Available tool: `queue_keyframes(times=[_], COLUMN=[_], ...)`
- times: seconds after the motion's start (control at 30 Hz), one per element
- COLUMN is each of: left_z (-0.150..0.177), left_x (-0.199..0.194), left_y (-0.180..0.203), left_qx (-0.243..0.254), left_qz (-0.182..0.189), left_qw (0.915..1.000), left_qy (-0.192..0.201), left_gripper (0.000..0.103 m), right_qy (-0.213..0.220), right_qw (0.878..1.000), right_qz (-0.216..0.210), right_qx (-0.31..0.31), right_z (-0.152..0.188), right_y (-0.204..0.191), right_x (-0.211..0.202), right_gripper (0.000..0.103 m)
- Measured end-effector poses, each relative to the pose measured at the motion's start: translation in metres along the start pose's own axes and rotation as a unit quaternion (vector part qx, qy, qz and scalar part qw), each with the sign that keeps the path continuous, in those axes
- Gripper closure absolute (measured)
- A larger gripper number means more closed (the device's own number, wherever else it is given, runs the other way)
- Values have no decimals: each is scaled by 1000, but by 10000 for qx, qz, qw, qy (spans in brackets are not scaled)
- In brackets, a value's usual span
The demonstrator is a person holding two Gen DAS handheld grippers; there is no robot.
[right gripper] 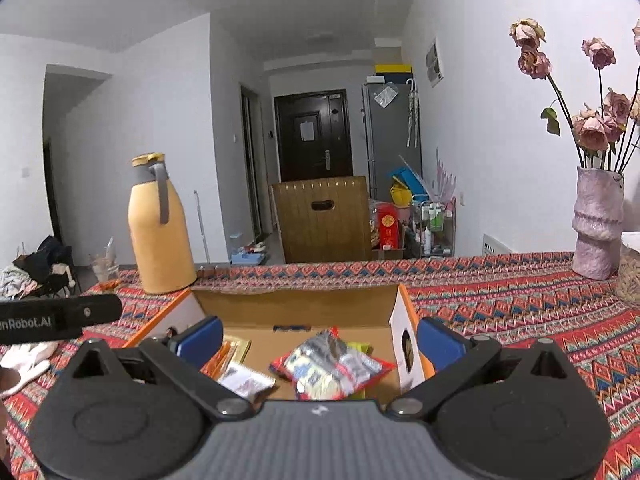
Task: Organize snacks
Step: 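Move both tools back over the remaining snacks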
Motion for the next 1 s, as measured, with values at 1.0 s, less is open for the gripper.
queue_keyframes(times=[1.0], left_z=[68], left_x=[-79], left_y=[-16], left_qx=[44], left_qz=[40], left_qw=[9984], left_qy=[-562], left_gripper=[0], right_qy=[-867], right_qw=[9961], right_qz=[-135], right_qx=[-17], right_z=[82], right_y=[9], right_x=[-88], right_gripper=[0])
Point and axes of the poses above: each gripper's, at about its wrist camera, not at the fingertips, and x roughly the way its jaws point, y to its right, z to its underside, the point moved 3 cm from there along x, roughly the way its jaws point, and after that the axes turned 9 degrees about z, right-handed, at the moved point
